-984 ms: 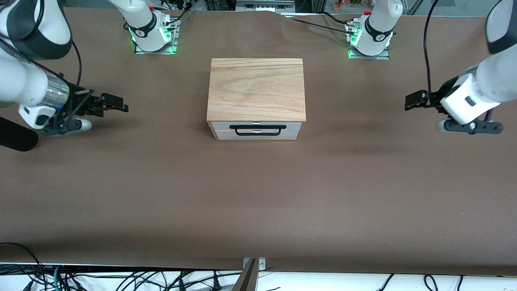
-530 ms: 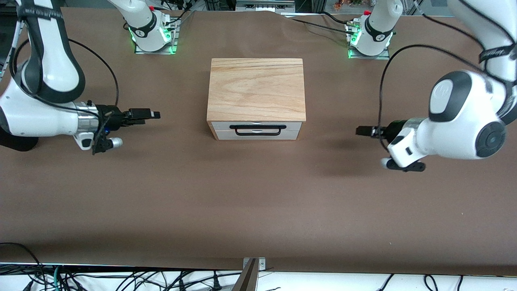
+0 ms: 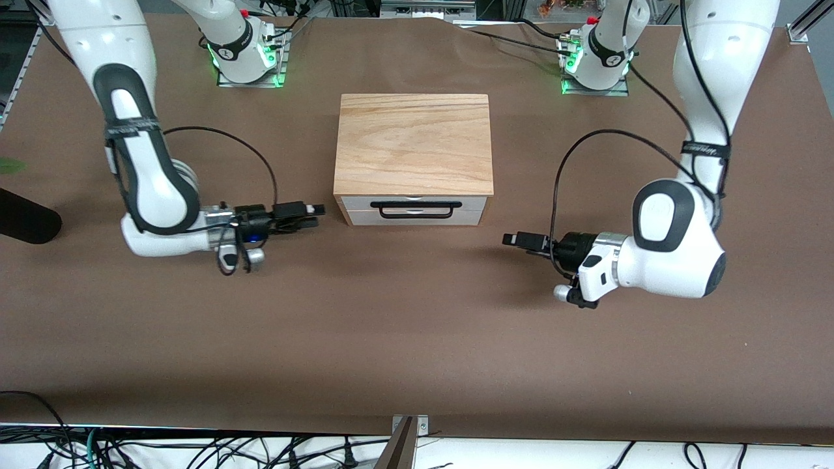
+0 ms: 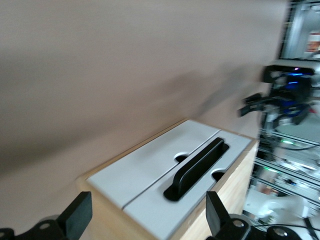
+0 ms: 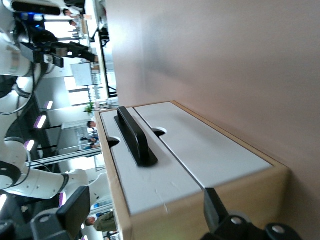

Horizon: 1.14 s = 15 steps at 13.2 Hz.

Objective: Pull top drawer with both arms simultaneously
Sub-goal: 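Move both grippers inward toward the black drawer handle ends, then close the left gripper and the right gripper on the handle ends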

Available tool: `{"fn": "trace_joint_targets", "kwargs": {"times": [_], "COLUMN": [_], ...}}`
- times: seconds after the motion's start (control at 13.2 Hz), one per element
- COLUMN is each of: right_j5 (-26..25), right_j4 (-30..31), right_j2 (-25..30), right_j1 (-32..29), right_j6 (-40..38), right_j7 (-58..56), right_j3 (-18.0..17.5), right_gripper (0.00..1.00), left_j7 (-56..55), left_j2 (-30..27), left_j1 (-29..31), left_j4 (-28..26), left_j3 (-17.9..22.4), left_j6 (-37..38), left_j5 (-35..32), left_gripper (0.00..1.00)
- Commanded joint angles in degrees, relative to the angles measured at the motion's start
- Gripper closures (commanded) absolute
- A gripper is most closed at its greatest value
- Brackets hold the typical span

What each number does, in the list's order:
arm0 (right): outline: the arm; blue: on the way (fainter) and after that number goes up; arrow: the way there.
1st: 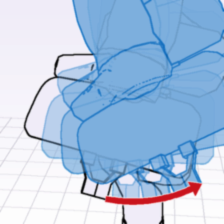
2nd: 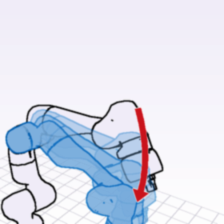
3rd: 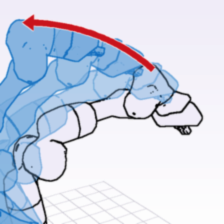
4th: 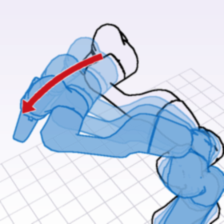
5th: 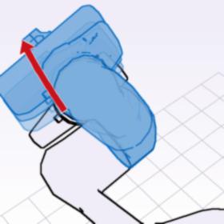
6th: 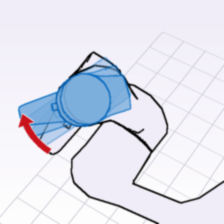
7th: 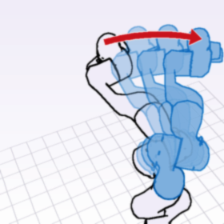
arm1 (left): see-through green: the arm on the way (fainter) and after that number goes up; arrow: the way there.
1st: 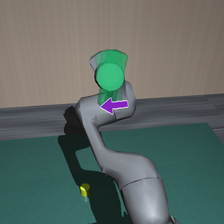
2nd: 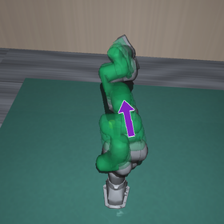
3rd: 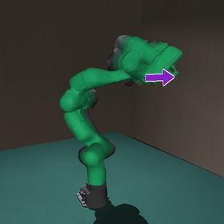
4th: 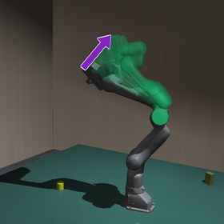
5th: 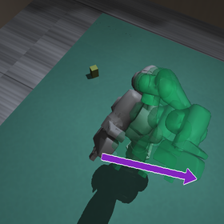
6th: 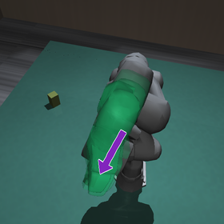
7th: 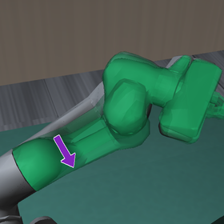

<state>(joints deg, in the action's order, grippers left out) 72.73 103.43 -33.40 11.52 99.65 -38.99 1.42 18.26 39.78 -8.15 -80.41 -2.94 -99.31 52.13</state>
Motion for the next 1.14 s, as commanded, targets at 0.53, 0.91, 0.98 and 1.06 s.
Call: {"fn": "trace_joint_targets", "kwargs": {"times": [0.53, 0.91, 0.98, 1.06], "right_j5": [15.68, 16.30, 16.30, 16.30], "right_j4": [2.83, 2.83, 2.74, 2.48], "right_j2": [-4.04, -4.66, -4.57, -4.57], "right_j1": [8.60, 9.83, 9.83, 9.83], "right_j6": [4.24, 4.33, 4.24, 4.32], "right_j7": [-13.65, -14.18, -14.19, -14.36], "right_j3": [0.17, 0.17, 0.08, 0.16], "right_gripper": [0.34, 0.62, 0.64, 0.68], "left_j7": [31.19, 41.31, 42.64, 43.87], "left_j2": [5.31, 4.61, 4.61, 4.61], "left_j1": [-3.71, -4.86, -4.94, -5.12], "left_j4": [-8.95, -16.61, -17.66, -18.55], "left_j3": [0.39, -1.18, -1.71, -1.80], "left_j6": [-0.88, -0.27, -0.27, -0.27], "left_j5": [26.95, 34.16, 35.75, 36.72], "left_gripper": [0.00, 0.02, 0.02, 0.03]}}
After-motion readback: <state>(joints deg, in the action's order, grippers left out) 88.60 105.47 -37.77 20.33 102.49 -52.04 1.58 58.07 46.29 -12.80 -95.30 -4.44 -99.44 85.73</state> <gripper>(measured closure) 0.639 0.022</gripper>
